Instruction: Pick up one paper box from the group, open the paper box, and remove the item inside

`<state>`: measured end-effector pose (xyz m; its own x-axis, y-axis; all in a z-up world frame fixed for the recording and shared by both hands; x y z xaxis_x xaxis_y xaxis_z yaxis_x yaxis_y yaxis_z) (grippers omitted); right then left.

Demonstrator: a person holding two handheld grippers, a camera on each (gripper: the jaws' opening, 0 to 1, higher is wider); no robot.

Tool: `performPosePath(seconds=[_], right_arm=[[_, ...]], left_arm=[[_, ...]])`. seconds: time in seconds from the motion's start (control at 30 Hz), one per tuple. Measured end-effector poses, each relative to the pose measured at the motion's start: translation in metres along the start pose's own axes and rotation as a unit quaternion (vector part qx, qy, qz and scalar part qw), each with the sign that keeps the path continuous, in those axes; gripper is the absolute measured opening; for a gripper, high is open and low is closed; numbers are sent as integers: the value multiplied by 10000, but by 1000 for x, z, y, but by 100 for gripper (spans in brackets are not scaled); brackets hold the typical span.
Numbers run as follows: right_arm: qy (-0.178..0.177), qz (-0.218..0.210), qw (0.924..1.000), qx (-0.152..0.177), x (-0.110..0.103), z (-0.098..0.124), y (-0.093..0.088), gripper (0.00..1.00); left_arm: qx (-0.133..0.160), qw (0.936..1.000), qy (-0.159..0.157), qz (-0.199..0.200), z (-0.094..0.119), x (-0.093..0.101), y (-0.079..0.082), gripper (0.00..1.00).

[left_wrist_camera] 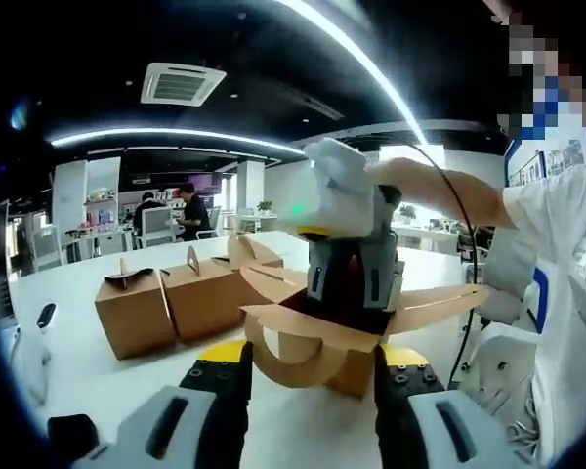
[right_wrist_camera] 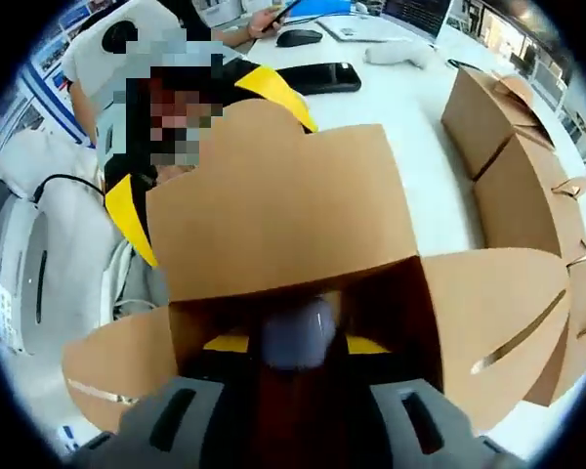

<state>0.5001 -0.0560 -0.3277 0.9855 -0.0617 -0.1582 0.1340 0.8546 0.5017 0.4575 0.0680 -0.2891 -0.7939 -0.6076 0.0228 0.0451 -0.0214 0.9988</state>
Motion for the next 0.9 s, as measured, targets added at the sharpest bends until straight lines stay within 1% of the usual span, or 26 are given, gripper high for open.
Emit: performPosePath(seconds=[0.1,0.23,0.4,0.43,0.47,0.5,0.53,0.57,0.6,0.63,0.67,0.7,0.73,0.77,0.83,0.9], right_arm=[[15,-19,10000,-17,0,-1,0,32],[-59,-51,9999,-108,-3,-1,1,31],[19,-154,9998,-110,-7,2,1,29],[9,-341,9994,-43,-8,8,5,24],[-142,-879,9954,365,-4,21,21,5],[-440,-1146,9912,497,3,28,27,2],[-580,-562,9962,337,10,35,24,2],[-594,-327,9971,338,12,36,24,2],[-418,-80,9990,121,4,35,17,2],[-411,-411,9983,-3,2,35,14,2],[-403,-335,9986,27,0,32,13,2],[-196,-49,9997,-119,-1,29,10,2],[-24,-14,9998,-188,-5,25,6,2],[-58,-20,9998,-191,-4,23,4,2],[-56,-17,9998,-171,-3,21,1,9],[38,31,9999,-104,-4,21,2,16]], left_arm=[[5,10000,2,5,0,0,0,51],[15,10000,-2,18,0,-1,0,51],[26,10000,4,23,0,0,0,50],[32,10000,10,25,0,-1,1,50],[35,10000,17,27,1,-1,1,50],[14,10000,21,12,1,-1,0,50],[9,10000,28,12,1,-1,0,50],[14,10000,29,32,0,-1,0,50],[21,10000,21,36,0,-1,0,50],[19,10000,-1,18,0,1,0,50],[20,10000,-12,12,0,1,1,50],[17,10000,-16,4,0,1,1,50],[20,10000,-4,-1,0,1,1,50],[26,10000,4,4,1,0,2,50],[20,10000,15,17,1,0,1,50],[10,10000,16,28,1,0,0,50]])
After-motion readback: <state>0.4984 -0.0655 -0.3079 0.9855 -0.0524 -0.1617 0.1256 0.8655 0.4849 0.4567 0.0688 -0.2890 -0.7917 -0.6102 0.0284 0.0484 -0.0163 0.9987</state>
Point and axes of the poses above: the point that each gripper's makers call its tool centre point, and the gripper's own axes: z roughly backward along the fingers, x roughly to its right, y roughly out of its top, the point moved 6 cm from there along z, roughly backward along the fingers, and after that the axes turned 11 degrees about x, right-handed, at the moved point
